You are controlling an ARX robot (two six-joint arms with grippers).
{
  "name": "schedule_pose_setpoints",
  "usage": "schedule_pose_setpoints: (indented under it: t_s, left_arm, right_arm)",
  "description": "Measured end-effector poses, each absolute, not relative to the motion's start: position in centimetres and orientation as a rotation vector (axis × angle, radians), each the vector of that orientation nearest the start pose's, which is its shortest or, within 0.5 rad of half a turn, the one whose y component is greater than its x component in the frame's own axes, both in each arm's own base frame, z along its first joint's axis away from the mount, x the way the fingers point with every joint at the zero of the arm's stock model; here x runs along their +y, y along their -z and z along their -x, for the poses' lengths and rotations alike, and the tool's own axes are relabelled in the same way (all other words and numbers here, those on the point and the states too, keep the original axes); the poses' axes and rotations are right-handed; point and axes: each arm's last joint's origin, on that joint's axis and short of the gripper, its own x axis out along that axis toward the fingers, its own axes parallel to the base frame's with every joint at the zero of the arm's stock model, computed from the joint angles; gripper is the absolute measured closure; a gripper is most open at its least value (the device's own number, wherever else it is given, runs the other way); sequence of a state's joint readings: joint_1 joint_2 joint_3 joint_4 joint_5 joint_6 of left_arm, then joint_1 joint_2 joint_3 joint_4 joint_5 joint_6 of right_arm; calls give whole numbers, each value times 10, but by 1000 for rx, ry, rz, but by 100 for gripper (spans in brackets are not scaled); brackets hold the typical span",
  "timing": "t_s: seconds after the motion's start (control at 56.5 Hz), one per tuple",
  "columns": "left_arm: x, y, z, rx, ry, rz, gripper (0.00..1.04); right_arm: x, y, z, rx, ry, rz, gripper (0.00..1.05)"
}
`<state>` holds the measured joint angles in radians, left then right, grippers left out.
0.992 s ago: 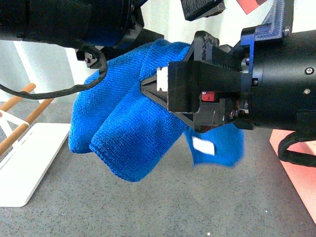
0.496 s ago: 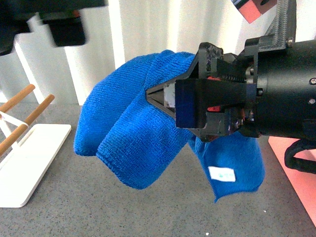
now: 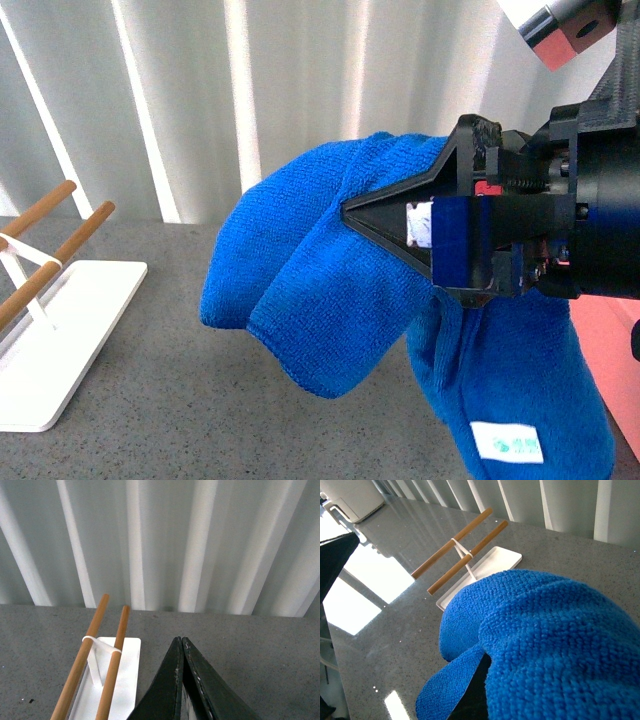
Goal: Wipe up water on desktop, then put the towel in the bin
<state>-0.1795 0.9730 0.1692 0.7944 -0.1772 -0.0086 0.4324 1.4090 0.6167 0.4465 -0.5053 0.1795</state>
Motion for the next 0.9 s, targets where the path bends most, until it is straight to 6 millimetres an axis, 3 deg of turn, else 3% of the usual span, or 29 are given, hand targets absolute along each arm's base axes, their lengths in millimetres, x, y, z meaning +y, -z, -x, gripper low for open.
schedule_pose_setpoints:
  t_s: [0.496,0.903]
  left_arm:
    - [-1,-168,-142,-4,4,7,101]
    - [0,-173,-127,-21,0,7,101]
  right_arm:
    - [139,-208,-239,439,-878,-138,100]
    - [144,-215,-236,434,-884,-131,100]
